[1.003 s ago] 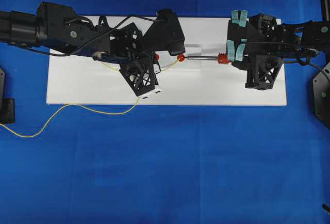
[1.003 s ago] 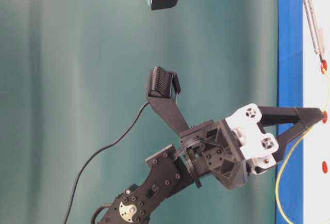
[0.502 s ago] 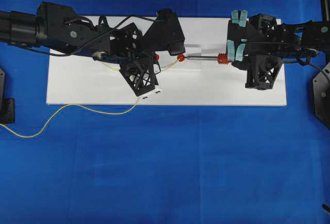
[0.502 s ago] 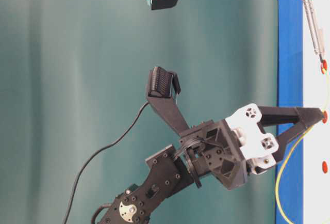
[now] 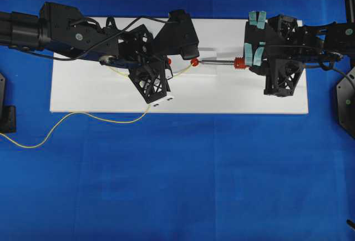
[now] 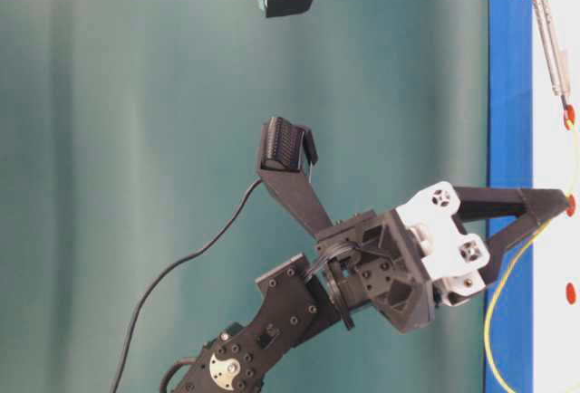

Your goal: Touch the tip of the soldering iron to the tip of the solder at the mark.

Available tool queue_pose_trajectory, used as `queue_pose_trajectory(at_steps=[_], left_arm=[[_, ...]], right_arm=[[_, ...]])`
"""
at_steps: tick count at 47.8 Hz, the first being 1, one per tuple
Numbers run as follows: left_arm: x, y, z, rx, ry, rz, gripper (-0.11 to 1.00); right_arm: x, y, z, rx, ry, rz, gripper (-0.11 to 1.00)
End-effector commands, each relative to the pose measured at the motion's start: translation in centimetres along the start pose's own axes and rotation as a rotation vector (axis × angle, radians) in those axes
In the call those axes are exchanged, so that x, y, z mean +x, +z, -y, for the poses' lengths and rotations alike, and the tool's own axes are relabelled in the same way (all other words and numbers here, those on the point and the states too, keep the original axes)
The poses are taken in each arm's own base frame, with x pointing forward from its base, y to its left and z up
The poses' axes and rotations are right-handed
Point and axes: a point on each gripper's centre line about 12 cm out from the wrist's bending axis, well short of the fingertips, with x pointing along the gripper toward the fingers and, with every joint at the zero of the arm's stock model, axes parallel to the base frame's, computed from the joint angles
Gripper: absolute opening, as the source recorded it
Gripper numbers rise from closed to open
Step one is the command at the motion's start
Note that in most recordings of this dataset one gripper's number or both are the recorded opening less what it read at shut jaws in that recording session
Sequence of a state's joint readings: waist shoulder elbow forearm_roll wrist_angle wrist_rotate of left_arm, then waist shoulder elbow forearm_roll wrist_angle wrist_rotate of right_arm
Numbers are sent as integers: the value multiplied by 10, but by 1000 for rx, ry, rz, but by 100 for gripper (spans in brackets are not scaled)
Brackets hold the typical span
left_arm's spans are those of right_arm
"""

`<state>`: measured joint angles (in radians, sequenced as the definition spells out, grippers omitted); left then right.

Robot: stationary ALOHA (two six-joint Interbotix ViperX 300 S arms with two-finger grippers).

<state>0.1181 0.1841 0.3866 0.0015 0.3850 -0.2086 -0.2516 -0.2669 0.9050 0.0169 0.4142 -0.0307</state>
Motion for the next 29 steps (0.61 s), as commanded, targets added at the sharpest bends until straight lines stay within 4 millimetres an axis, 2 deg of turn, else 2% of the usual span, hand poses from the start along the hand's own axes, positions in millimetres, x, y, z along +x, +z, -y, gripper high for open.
queue_pose_trajectory(at_steps=[1,17,23,29], left_arm=[[-8,12,2,-3,-7,38,3],[-12,12,3,1,-9,44,3],[-27,14,2,2,-10,57,3],[-52,12,2,1,-18,89,3]], right_arm=[[-5,11,1,1,-1,37,6],[-5,11,1,2,-1,35,6],[-5,11,1,2,-1,35,6],[-5,11,1,2,-1,37,6]])
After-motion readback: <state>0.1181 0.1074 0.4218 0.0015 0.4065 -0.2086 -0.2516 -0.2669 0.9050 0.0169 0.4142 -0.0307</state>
